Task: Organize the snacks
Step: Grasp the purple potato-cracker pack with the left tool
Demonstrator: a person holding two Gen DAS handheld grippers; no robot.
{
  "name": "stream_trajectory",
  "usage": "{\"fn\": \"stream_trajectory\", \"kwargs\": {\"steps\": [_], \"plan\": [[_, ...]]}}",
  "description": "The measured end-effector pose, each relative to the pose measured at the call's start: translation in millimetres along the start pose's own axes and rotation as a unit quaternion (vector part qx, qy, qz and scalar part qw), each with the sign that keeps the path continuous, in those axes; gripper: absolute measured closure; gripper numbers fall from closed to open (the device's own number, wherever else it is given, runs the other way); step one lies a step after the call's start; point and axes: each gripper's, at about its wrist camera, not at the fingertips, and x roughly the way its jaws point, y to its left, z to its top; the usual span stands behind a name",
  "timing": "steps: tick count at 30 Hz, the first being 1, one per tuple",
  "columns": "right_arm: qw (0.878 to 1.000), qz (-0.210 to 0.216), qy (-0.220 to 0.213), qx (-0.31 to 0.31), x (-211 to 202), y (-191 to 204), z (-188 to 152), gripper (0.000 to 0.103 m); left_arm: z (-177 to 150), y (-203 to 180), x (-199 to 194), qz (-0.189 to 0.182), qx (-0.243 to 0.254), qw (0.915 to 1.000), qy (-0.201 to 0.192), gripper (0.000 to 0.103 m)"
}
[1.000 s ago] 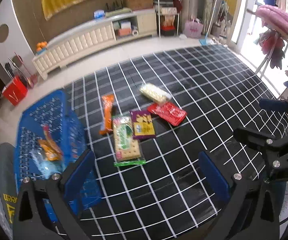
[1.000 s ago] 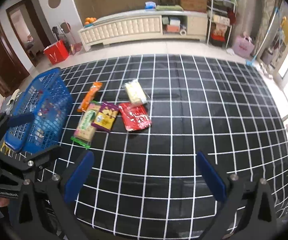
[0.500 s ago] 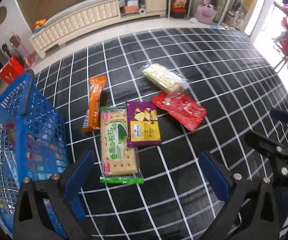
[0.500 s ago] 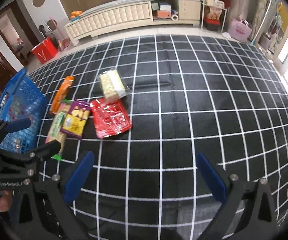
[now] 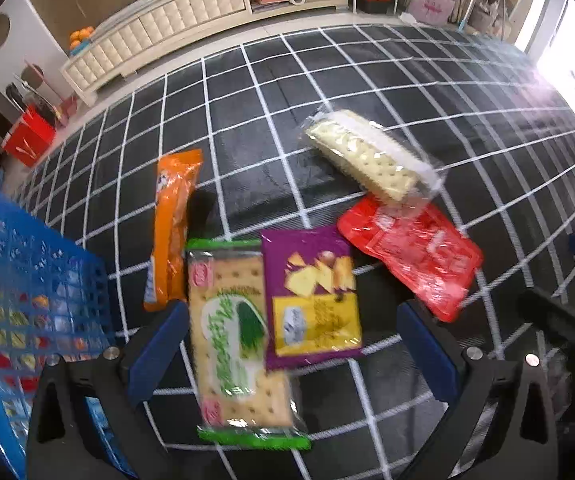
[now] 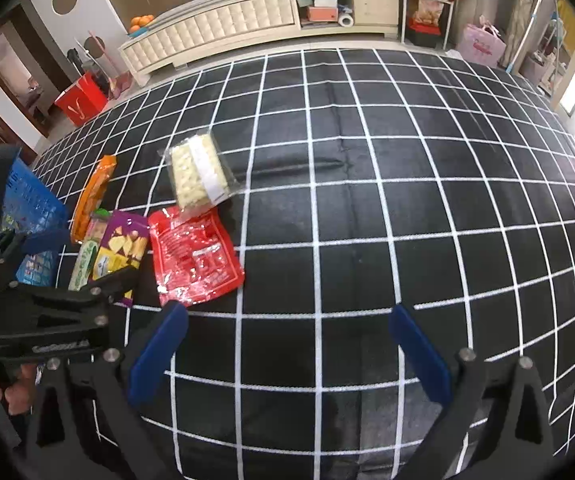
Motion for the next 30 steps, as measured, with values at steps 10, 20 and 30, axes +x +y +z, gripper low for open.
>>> {"fn": "stream_trajectory", "kwargs": {"steps": [10, 20, 30], "plan": [[1.000, -0.002, 0.006, 0.009, 2, -10, -2, 0.000, 12, -12, 24, 0.032, 0.040, 0.9987, -0.002, 0.015], [1.000, -0.005, 0.008, 0.003, 0, -9, 0, 0.000, 2, -31, 17, 0.025, 0.060, 0.9978, -0.009, 0.056], [0.998, 0.040, 0.016, -0.043, 6, 16, 17, 0.000, -4, 2, -9, 0.008, 0.015, 0.9993, -0.034, 0.059]]}}
